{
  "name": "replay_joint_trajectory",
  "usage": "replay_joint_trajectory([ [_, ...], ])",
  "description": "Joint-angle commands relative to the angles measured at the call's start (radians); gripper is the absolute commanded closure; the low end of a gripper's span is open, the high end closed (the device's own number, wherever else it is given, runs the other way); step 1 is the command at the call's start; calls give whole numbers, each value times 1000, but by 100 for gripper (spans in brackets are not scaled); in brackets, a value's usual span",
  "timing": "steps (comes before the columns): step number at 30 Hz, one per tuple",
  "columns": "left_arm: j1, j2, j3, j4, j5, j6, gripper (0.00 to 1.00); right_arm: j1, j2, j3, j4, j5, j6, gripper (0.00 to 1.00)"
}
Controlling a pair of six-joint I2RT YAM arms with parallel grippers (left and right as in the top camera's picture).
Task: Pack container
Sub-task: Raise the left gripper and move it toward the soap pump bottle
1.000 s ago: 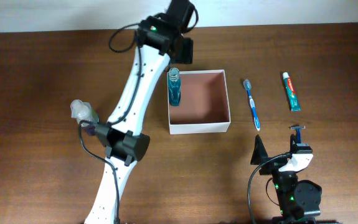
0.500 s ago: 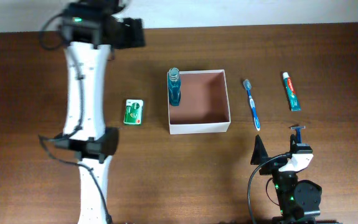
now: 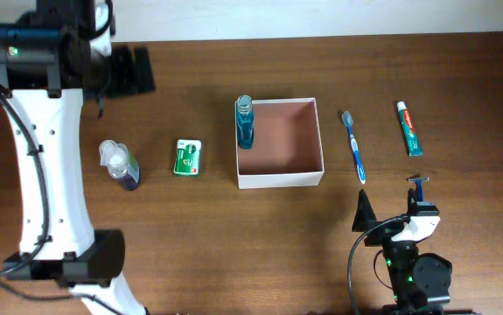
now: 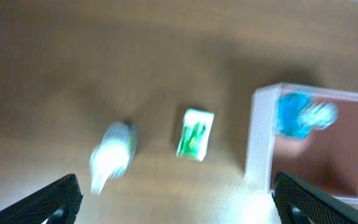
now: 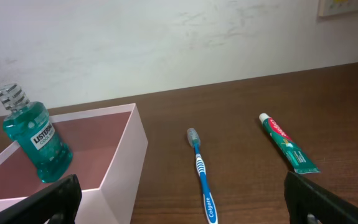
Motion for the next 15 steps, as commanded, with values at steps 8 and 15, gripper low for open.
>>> replay_joint_trajectory([
  [8, 116, -62, -331, 1, -34, 39, 1, 6, -8, -5, -6, -2, -4, 2],
  [15, 193, -61, -454, 61, -26, 89, 1, 6, -8, -5, -6, -2, -4, 2],
])
